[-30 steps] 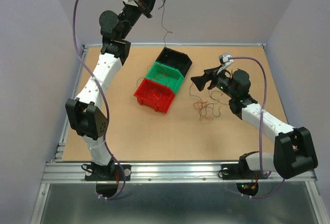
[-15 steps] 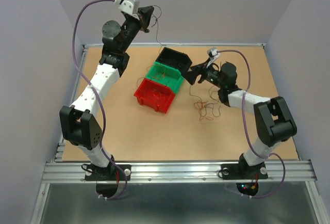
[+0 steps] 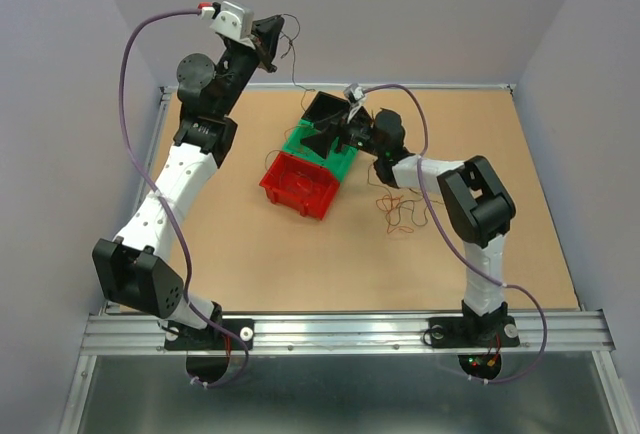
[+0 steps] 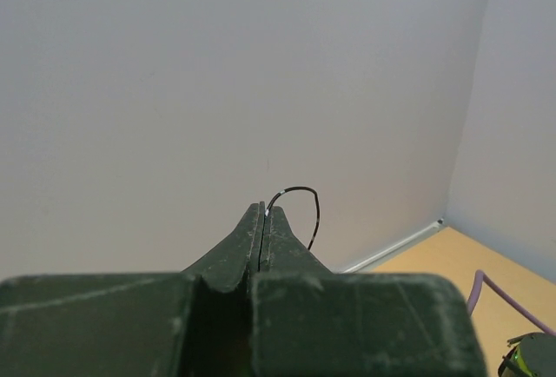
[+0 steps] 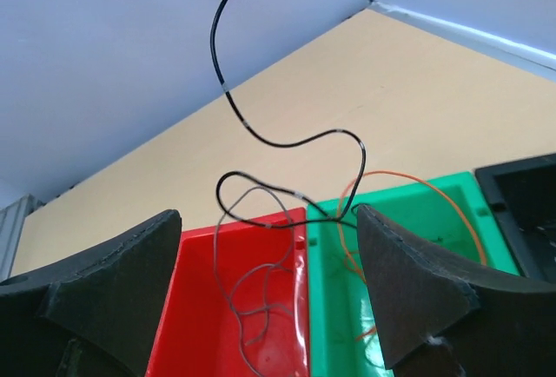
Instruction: Untangle the cables
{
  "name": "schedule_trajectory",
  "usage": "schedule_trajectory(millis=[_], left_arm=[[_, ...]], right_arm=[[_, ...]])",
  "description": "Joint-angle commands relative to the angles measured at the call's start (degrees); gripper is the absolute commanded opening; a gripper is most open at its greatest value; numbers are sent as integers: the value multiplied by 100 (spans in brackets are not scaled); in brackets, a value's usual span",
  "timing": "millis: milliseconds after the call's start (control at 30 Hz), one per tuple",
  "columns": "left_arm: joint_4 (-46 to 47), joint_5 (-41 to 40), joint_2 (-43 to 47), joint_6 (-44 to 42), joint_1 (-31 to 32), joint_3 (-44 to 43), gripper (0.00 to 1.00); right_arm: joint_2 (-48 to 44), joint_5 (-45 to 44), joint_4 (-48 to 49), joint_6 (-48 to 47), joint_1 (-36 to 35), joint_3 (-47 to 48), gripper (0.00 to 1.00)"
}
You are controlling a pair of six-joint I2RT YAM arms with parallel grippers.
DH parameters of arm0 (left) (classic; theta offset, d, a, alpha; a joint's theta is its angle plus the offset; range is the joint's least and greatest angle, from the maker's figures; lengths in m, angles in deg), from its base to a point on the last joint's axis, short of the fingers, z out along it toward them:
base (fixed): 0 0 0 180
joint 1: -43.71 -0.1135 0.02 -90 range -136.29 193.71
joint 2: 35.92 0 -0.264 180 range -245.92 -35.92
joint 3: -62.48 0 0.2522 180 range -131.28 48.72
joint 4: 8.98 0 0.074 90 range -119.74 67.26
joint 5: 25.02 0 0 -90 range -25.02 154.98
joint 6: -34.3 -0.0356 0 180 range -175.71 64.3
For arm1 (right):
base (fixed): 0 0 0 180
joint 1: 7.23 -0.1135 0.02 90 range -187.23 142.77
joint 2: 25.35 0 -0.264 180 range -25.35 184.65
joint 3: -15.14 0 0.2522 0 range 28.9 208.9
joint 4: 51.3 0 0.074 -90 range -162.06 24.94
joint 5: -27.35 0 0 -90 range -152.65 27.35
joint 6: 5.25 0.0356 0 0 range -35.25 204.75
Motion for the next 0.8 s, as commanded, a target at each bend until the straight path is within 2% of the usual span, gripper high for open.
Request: schedule_trajectory(millis=[0, 67, 133, 167, 267, 300, 500, 767], left_arm=[[253, -168, 244, -170, 22, 99, 0], [236, -177, 306, -179, 22, 125, 0], [236, -168, 359, -179, 22, 187, 0], [236, -142, 402, -162, 22, 230, 0], [236, -151, 438, -153, 22, 275, 0], [236, -168, 447, -144, 22, 266, 0], [253, -195, 403, -126, 22, 196, 0], [315, -221, 289, -179, 22, 196, 0]], right_arm=[[251, -226, 367, -185, -145, 580, 84], [444, -471, 358, -211, -207, 772, 80], [568, -621, 332, -247, -233, 896, 63], [682, -631, 331, -238, -251, 992, 36], [753, -500, 323, -115, -260, 1072, 5], [736, -482, 331, -89, -260, 1064, 1], [402, -516, 533, -36, -277, 888, 1], [191, -1036, 569, 34, -225, 1116, 1]])
